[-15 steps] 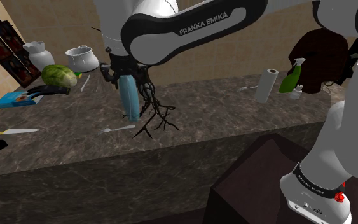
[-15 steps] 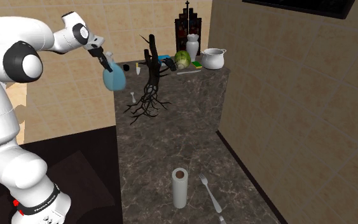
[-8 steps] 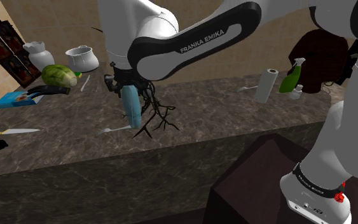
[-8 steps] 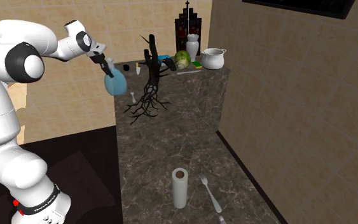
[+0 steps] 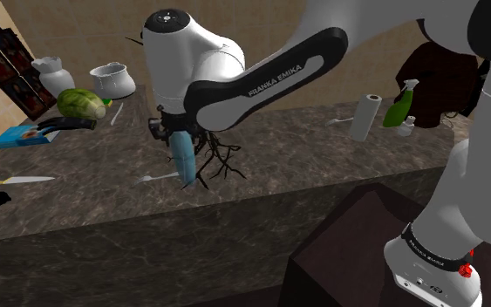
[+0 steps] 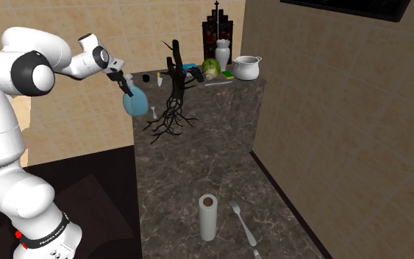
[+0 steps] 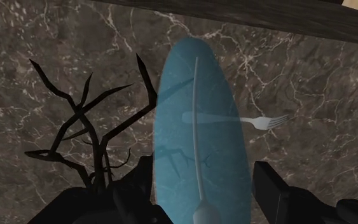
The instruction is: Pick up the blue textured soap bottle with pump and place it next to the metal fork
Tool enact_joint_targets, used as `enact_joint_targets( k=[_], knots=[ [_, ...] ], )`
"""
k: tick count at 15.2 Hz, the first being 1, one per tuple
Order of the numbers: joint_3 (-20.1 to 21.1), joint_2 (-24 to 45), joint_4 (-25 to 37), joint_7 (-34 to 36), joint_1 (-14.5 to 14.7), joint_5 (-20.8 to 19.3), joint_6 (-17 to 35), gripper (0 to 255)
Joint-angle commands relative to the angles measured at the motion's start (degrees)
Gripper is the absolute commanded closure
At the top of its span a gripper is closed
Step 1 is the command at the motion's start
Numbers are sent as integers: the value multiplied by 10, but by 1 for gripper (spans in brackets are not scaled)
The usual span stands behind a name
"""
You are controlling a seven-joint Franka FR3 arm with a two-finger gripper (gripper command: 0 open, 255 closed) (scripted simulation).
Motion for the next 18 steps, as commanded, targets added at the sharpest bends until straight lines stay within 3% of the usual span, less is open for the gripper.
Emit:
enact_joint_targets(
  k=[1, 18],
  knots=[
    [-2, 4, -9, 6, 0, -6, 13, 255],
    [-20, 54, -51, 61, 9, -57, 95, 255]
  ],
)
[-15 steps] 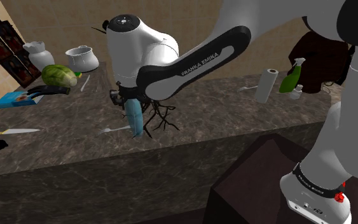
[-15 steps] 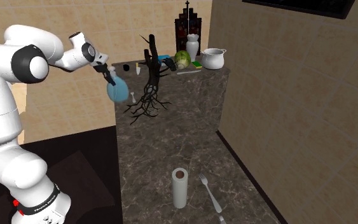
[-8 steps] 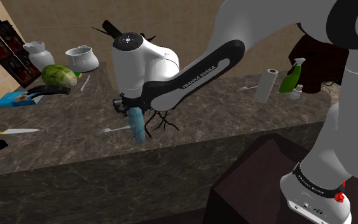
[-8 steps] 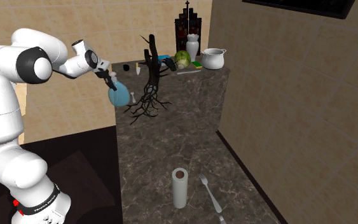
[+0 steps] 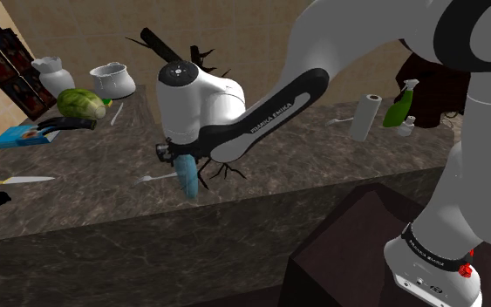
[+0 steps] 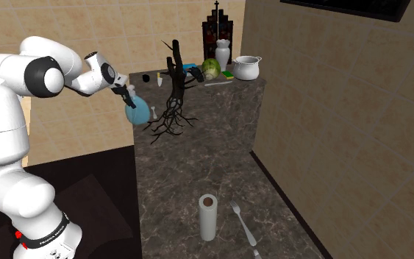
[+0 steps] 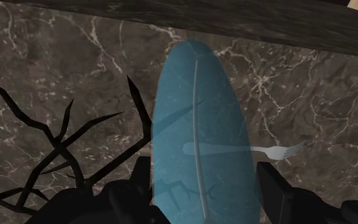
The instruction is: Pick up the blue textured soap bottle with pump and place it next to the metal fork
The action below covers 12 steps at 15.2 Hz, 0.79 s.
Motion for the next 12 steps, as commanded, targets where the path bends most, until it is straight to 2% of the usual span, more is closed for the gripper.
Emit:
enact_joint_targets(
  k=[1, 5, 6, 12],
  knots=[
    [-2, 3, -5, 1, -1, -1, 1, 255],
    [-1, 3, -5, 1, -2, -1, 0, 255],
    [-1, 2, -5, 2, -1, -1, 0, 0],
    [3, -13, -9, -4, -2, 7, -10, 0]
  ],
)
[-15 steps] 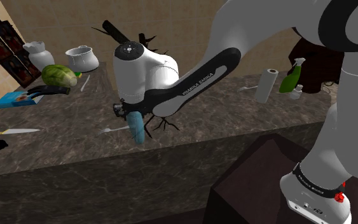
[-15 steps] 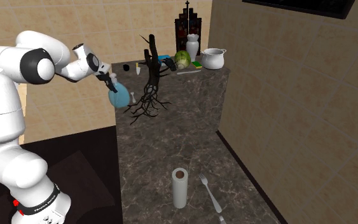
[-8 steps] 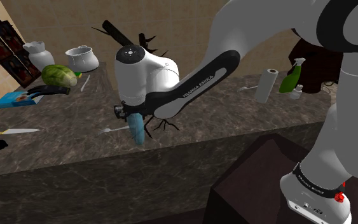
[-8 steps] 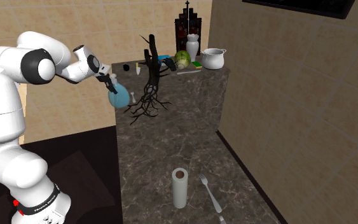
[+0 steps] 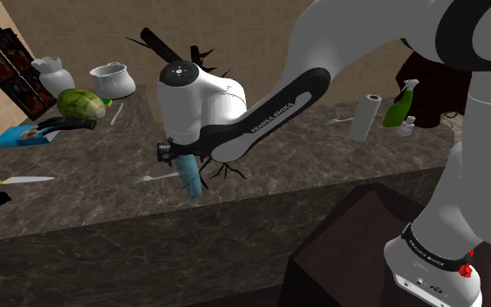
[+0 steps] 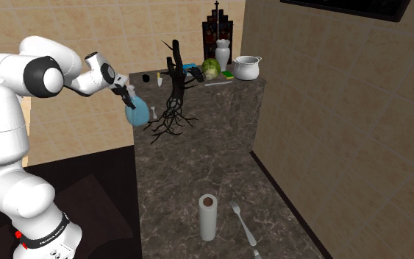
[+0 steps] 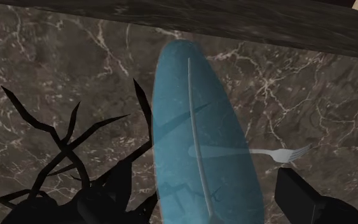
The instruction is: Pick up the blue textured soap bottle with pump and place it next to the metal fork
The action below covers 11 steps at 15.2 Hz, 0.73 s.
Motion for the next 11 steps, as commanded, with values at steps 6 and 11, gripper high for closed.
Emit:
enact_joint_targets(
  k=[6, 11],
  knots=[
    [14, -50, -11, -15, -1, 27, -36, 0],
    [14, -50, -11, -15, -1, 27, -36, 0]
  ],
)
